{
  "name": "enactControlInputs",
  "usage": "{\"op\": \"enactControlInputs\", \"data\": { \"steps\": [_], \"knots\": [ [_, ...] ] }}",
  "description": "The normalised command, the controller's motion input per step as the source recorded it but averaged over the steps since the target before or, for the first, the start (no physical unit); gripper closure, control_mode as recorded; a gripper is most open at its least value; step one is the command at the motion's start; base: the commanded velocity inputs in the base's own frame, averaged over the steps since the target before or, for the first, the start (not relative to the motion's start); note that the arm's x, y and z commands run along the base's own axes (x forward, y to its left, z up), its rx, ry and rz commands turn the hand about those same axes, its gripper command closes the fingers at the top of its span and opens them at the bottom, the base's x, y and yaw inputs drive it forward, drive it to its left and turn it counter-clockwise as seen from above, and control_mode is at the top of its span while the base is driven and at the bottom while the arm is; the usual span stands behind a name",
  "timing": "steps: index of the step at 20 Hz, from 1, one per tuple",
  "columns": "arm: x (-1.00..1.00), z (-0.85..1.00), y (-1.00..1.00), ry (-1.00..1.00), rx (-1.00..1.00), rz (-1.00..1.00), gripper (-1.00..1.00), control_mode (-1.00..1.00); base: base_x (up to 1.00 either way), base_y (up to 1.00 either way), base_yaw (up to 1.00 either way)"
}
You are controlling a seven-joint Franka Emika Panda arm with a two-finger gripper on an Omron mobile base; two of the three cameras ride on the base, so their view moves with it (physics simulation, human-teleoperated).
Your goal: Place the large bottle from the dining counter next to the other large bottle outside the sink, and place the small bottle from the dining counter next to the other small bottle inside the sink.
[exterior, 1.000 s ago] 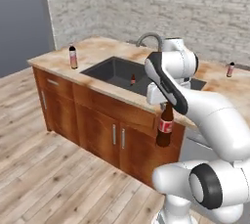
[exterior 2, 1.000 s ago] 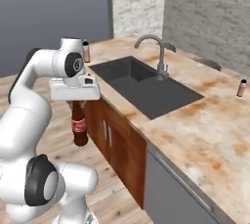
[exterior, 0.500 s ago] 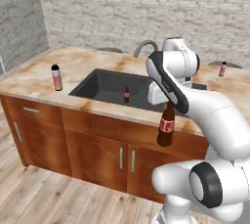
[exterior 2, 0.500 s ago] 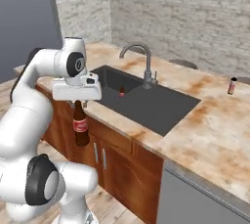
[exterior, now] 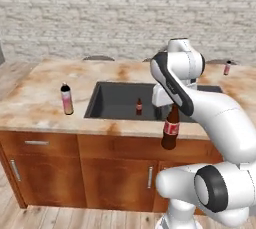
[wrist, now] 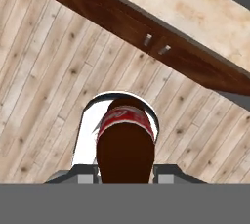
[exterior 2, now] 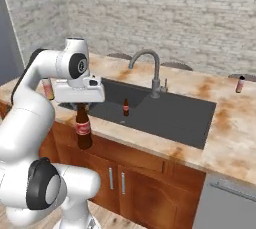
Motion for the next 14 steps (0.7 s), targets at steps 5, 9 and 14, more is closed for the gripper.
{"op": "enactControlInputs", "data": {
  "steps": [5, 9, 14],
  "knots": [
    [0.00, 0.00, 0.00, 0.00, 0.00, 0.00, 1.00, 1.00, 0.61, 1.00, -0.40],
    [0.00, 0.00, 0.00, 0.00, 0.00, 0.00, 1.00, 1.00, 0.58, 1.00, -0.37],
    [0.00, 0.00, 0.00, 0.00, 0.00, 0.00, 1.00, 1.00, 0.56, 1.00, -0.31]
  ]
}}
